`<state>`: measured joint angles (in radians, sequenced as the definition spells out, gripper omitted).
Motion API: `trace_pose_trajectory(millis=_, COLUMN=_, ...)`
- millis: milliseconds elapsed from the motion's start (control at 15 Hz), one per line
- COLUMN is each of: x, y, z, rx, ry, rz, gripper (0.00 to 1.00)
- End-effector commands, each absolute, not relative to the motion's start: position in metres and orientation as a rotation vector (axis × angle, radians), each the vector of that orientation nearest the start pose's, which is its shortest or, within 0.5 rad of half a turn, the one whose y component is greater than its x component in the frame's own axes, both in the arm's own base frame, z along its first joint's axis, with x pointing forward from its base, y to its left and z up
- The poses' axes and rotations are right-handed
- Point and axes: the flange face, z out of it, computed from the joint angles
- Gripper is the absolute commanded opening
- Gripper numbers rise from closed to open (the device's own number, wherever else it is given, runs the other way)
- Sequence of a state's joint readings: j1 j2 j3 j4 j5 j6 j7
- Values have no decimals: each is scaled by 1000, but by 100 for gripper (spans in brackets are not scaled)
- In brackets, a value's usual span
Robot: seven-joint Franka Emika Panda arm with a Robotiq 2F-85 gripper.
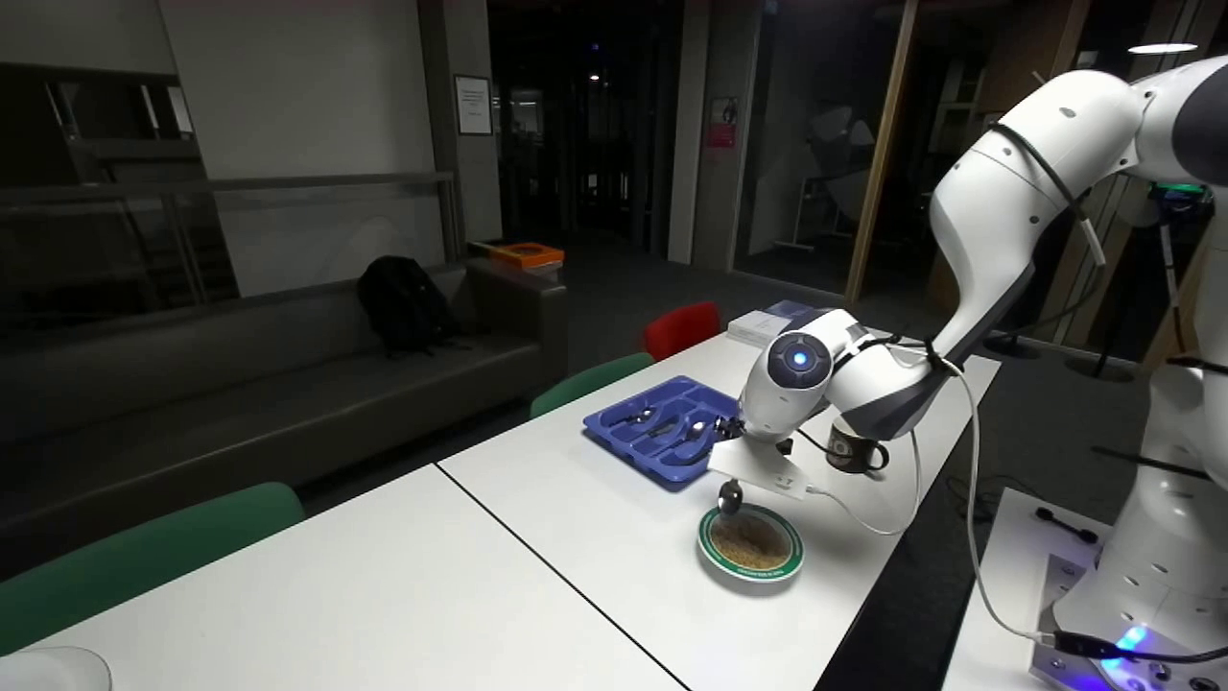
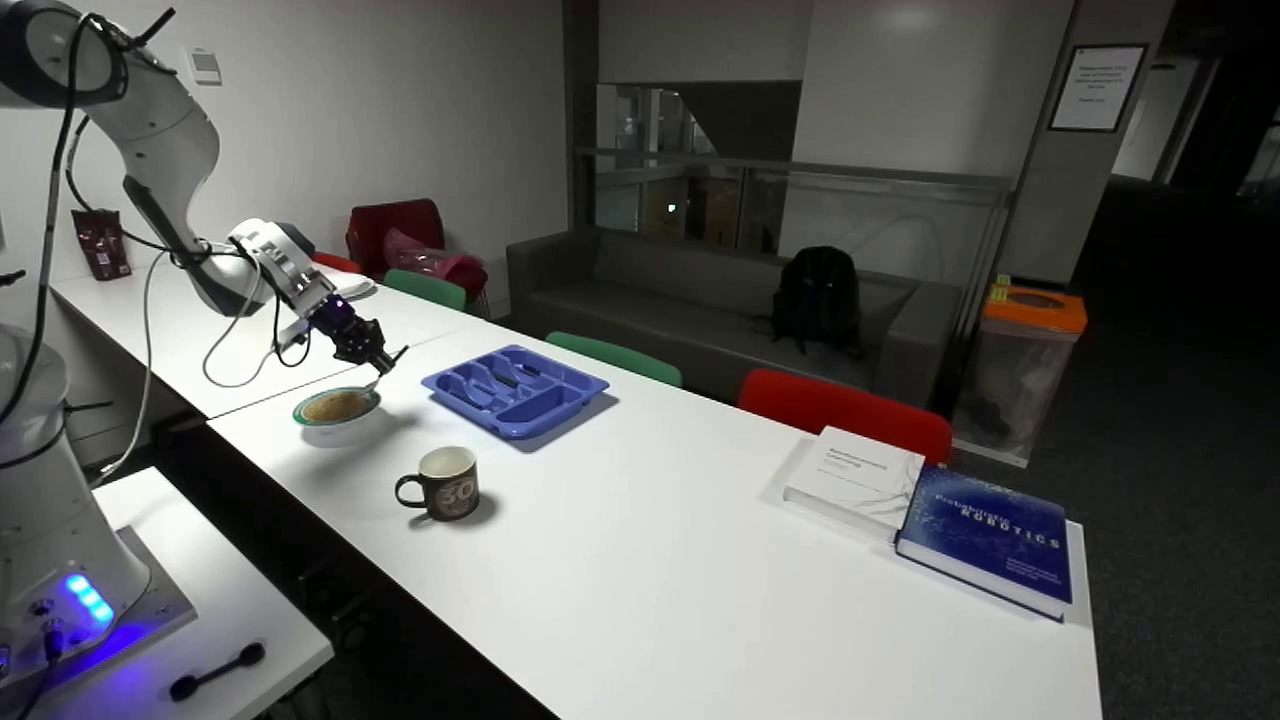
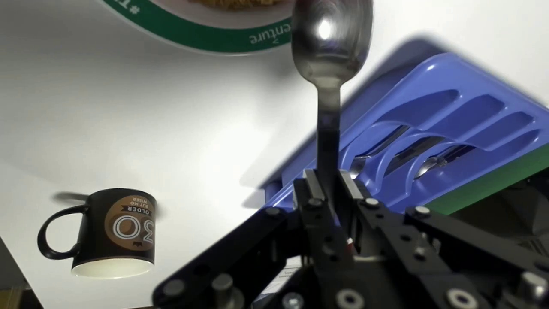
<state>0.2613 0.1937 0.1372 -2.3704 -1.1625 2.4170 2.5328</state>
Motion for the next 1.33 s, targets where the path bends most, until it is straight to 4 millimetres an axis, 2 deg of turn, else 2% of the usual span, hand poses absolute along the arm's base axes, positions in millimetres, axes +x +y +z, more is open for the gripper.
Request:
trace_pose_trajectory(millis=0, x=447, y=195, z=234, rx=-2618, ry=1719, rz=-1092, gripper=3)
trace_pose_trajectory(millis=333, x=433, y=204, z=229, rx=-2633, ry=1643, rz=-1253, gripper=3)
trace_pose_trajectory(millis=400, x=436, y=206, z=239, rx=-2649, ry=1629, rz=-1278, gripper=3)
trace_pose_trajectory(millis=1267, x=414, y=225, z=244, rx=-2704, ry=1561, rz=-1412, gripper=3)
